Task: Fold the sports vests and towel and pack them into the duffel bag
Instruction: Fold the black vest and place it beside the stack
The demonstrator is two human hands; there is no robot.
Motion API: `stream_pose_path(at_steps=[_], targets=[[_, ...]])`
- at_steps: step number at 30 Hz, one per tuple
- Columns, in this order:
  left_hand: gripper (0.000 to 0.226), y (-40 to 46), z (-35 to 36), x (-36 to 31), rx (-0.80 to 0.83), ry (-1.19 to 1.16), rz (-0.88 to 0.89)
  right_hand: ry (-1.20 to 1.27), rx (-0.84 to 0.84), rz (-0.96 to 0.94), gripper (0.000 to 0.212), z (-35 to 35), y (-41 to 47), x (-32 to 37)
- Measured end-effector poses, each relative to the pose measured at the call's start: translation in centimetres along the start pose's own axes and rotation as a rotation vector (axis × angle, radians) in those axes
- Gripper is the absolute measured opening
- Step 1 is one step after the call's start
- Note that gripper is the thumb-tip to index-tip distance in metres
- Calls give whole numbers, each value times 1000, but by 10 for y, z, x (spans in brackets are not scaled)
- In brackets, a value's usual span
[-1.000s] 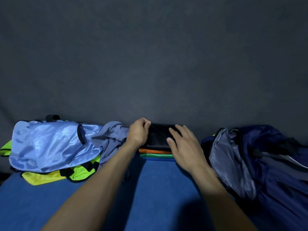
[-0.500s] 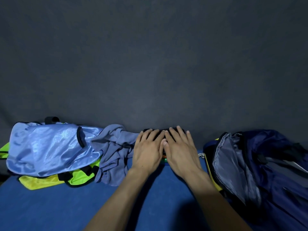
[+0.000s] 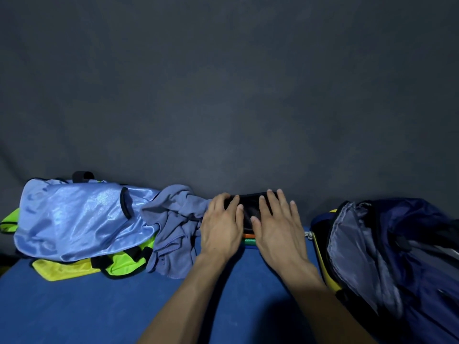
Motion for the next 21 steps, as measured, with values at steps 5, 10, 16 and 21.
stream_pose_path(at_steps=[5, 10, 16, 21], targets=[[42, -1, 4, 0, 9, -23, -53, 60, 63, 74, 66, 0, -6, 9], [46, 0, 2, 1, -58, 63, 40, 86, 53, 99, 63, 4, -5, 2], [40, 1, 2, 3, -88, 72, 267, -1, 20, 120, 64, 11, -2, -1], [47, -3, 3, 3, 4, 71, 227, -59, -42, 25, 68, 15, 2, 0]])
Point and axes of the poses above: each hand's wrist, its own y-axis towards the middle knuckle, its own z-axis out of the palm, x = y × z, the point moved 3 cm from there along y, towards the middle knuckle, and after that the axes turned 13 degrees about -z, right-handed, at the moved point
